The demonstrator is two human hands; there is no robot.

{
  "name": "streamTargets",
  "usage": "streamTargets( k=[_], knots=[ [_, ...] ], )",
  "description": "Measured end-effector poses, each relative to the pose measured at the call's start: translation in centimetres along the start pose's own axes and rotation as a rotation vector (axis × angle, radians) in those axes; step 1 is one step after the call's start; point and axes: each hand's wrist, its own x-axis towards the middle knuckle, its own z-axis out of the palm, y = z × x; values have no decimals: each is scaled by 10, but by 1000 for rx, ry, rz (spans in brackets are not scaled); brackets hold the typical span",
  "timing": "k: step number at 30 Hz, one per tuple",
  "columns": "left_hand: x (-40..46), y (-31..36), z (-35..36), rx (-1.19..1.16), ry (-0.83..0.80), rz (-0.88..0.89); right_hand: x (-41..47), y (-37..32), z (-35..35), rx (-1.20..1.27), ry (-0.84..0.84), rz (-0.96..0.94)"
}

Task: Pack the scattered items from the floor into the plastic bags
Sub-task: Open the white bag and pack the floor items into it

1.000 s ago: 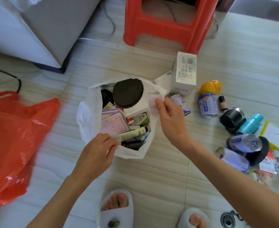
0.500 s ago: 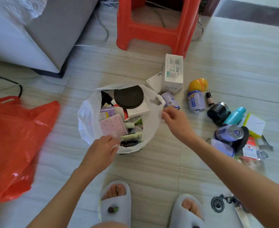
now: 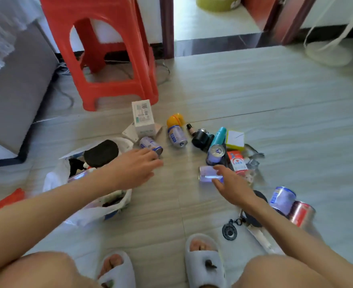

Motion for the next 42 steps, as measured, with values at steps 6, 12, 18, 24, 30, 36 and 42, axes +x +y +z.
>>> streamTargets(
  k=[6, 12, 18, 24, 30, 36, 42],
  knots=[
    [78, 99, -12, 98, -158, 121, -31, 69, -28, 59, 88, 114],
    [114, 163, 55, -95, -224, 22, -44, 133, -7, -64, -43, 334],
    [136, 142, 103, -151, -218, -46, -26, 155, 38, -114, -52, 544],
    [180, 120, 144, -164, -234, -268, 0, 159, 75, -175, -73, 613],
    [192, 108, 176, -124, -86, -291, 6, 161, 73, -217, -32, 565],
    [182, 127, 184, -535, -125, -557, 2, 145, 52, -301, -30, 520],
    [186, 127, 182, -858, -72, -714, -4, 126, 29, -260, 144, 462]
  ],
)
